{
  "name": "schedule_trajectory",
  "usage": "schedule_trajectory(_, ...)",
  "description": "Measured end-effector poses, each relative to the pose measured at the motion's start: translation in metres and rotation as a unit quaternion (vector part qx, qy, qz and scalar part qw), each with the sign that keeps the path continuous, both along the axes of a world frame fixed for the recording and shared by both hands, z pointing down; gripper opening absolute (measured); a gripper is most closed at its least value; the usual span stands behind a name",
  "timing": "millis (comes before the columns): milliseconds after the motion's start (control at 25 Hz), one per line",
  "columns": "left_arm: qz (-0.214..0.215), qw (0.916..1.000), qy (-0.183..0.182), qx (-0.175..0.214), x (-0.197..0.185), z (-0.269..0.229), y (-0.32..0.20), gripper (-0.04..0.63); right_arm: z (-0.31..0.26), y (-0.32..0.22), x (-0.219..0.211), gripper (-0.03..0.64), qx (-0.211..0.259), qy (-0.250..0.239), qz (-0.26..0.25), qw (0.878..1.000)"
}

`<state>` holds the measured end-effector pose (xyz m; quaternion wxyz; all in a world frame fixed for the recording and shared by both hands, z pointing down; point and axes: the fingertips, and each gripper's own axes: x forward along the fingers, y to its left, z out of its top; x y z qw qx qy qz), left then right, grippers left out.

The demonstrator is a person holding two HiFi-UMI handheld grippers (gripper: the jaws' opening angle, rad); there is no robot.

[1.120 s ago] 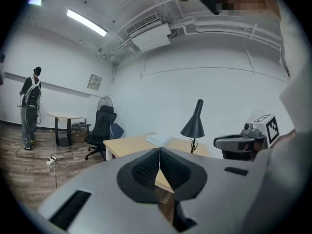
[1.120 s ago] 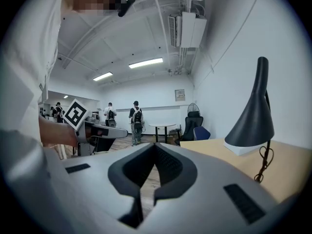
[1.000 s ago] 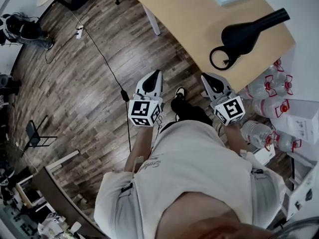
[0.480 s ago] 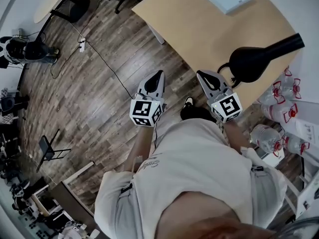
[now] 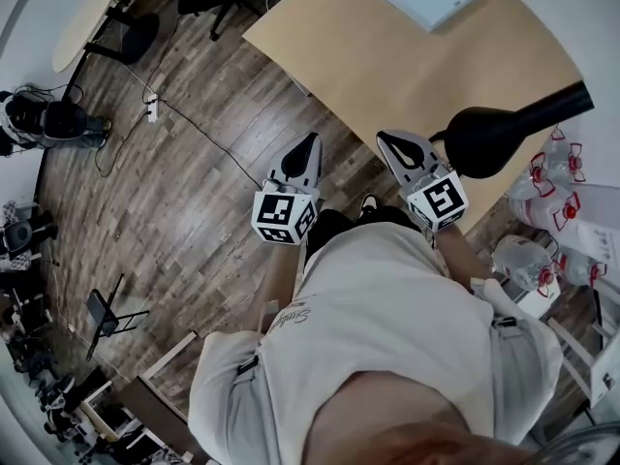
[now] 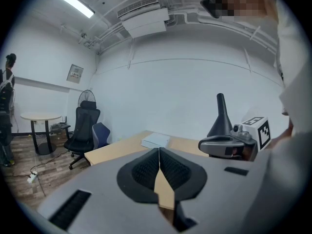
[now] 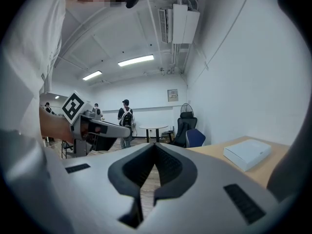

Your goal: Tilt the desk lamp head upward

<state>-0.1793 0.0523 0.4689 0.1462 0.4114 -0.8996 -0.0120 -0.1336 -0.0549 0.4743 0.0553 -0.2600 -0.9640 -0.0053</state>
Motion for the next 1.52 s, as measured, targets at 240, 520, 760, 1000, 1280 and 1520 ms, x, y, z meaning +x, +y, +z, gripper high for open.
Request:
schedule_trajectory(240,0.071,0.9975,-0.003,0.002,-0.026,-0.007,-0.022,0.015,-0.009,-0.008,-0.018,-0.005,0.0,-0.001,0.056,0.998)
schedule_trajectory(520,0.18,0.9834,-0.024,0.005,-0.052,-0.015,-0.05,0.015,-0.01,-0.017,-0.025,-0.005,-0.006,0.01,0.165,0.986)
schedule_trajectory(760,0.274,0.9612,-0.029,0.005,-0.064,-0.021,-0.068,0.015,-0.018,-0.018,-0.04,-0.005,-0.002,0.004,0.235,0.972)
schedule_trajectory(1000,0.371,0.9284,-0.024,0.01,-0.065,-0.019,-0.086,0.015,-0.021,-0.024,-0.04,-0.005,0.006,-0.003,0.327,0.945)
schedule_trajectory(1280,0.475,0.8802,-0.006,0.008,-0.057,-0.003,-0.119,0.015,-0.022,-0.043,-0.014,-0.005,0.012,0.005,0.447,0.894)
schedule_trajectory(1520,0.545,0.8382,0.005,0.011,-0.005,0.004,-0.148,0.015,-0.012,-0.054,0.061,-0.005,0.012,0.029,0.537,0.843)
